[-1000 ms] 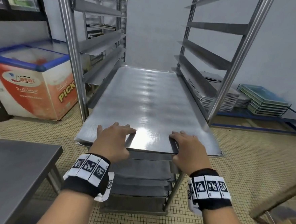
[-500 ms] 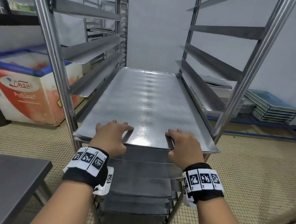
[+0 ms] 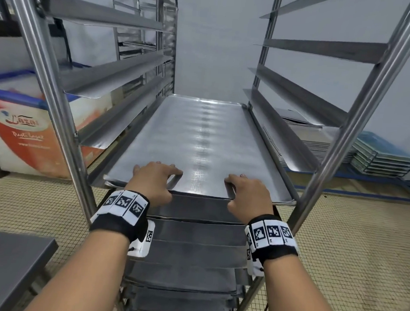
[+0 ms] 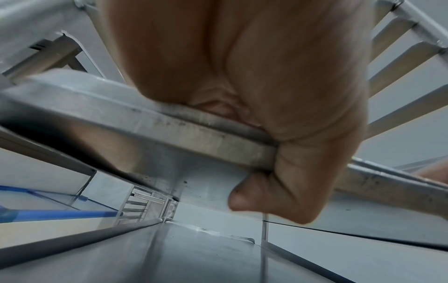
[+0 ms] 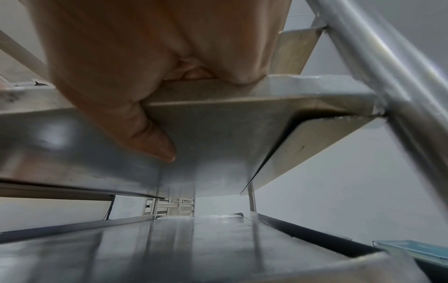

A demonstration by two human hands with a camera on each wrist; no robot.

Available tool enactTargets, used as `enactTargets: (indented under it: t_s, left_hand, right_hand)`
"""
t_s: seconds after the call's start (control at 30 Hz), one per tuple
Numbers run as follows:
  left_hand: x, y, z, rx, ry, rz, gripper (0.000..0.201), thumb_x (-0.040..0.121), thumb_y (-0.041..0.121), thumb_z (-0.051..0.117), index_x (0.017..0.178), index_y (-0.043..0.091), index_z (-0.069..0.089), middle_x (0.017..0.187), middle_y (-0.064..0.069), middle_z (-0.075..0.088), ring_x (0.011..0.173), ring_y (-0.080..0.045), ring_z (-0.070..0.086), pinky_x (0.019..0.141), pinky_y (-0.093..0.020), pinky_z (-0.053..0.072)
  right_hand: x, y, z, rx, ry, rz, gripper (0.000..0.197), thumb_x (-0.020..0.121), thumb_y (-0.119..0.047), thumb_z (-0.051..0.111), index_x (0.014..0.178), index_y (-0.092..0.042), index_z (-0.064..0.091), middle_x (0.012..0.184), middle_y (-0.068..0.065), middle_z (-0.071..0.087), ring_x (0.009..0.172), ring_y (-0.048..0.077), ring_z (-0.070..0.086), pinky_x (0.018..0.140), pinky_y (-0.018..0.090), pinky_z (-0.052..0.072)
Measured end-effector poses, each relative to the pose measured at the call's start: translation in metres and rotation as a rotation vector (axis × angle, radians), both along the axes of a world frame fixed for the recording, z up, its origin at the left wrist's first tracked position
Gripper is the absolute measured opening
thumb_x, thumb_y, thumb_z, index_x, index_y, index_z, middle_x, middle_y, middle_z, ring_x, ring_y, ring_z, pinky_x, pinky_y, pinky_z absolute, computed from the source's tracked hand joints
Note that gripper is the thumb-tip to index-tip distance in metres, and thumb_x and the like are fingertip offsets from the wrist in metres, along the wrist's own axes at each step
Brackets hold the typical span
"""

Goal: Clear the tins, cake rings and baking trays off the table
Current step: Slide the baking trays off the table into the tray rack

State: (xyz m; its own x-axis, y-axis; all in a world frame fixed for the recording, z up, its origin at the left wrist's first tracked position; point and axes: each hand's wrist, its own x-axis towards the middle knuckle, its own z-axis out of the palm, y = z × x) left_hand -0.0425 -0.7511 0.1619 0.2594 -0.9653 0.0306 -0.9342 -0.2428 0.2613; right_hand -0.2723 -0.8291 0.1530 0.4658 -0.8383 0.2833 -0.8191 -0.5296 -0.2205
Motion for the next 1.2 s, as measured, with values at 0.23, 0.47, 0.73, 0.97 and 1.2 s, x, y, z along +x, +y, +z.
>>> enactTargets:
  t_s: [0.23, 0.47, 0.73, 0.97, 1.2]
  left_hand:
    - [0.002, -0.011, 0.005, -0.024, -0.038, -0.013, 0.073, 0.07, 0.017, 0.07, 0.137, 0.043, 0.055, 0.131, 0.008, 0.061, 0.122, -0.022, 0.055, 0.108, -0.044, 0.038]
    - [0.008, 0.003, 0.004, -0.114, 0.155, -0.087, 0.081, 0.065, 0.026, 0.087, 0.14, 0.031, 0.057, 0.134, 0.007, 0.063, 0.12, -0.011, 0.059, 0.104, -0.033, 0.048]
    - [0.016, 0.058, 0.026, -0.992, 0.18, 0.066, 0.034, 0.085, 0.017, 0.076, 0.115, 0.011, 0.063, 0.102, -0.002, 0.061, 0.094, -0.022, 0.058, 0.088, -0.042, 0.051]
    - [0.053, 0.09, 0.064, -1.086, 0.315, 0.681, 0.059, 0.083, 0.029, 0.073, 0.134, 0.012, 0.048, 0.134, -0.014, 0.05, 0.126, -0.031, 0.047, 0.107, -0.046, 0.039]
    - [0.088, 0.064, 0.077, -1.157, 0.433, 0.55, 0.029, 0.095, 0.025, 0.065, 0.105, -0.001, 0.057, 0.092, -0.018, 0.058, 0.085, -0.035, 0.056, 0.076, -0.043, 0.042]
  right_hand:
    - [0.004, -0.011, 0.0, -0.025, -0.005, 0.007, 0.03, 0.074, -0.007, 0.059, 0.097, -0.025, 0.064, 0.087, -0.004, 0.056, 0.073, 0.021, 0.043, 0.076, 0.025, 0.028]
    - [0.0, -0.007, 0.007, 0.055, 0.052, 0.053, 0.026, 0.073, -0.016, 0.065, 0.098, -0.025, 0.062, 0.098, -0.004, 0.064, 0.089, 0.021, 0.059, 0.072, 0.028, 0.041]
    - [-0.044, 0.02, 0.008, -0.252, -0.531, -0.028, 0.03, 0.088, -0.047, 0.068, 0.093, -0.018, 0.071, 0.089, -0.004, 0.069, 0.092, 0.018, 0.064, 0.084, 0.031, 0.05]
    - [-0.082, 0.014, 0.047, -0.365, -0.957, -0.497, 0.055, 0.088, -0.037, 0.07, 0.127, -0.008, 0.045, 0.127, 0.011, 0.042, 0.115, 0.018, 0.042, 0.103, 0.029, 0.041]
    - [-0.084, -0.03, 0.065, -0.366, -0.988, -0.463, 0.031, 0.094, -0.024, 0.061, 0.109, 0.0, 0.049, 0.108, 0.019, 0.051, 0.091, 0.032, 0.054, 0.078, 0.038, 0.045]
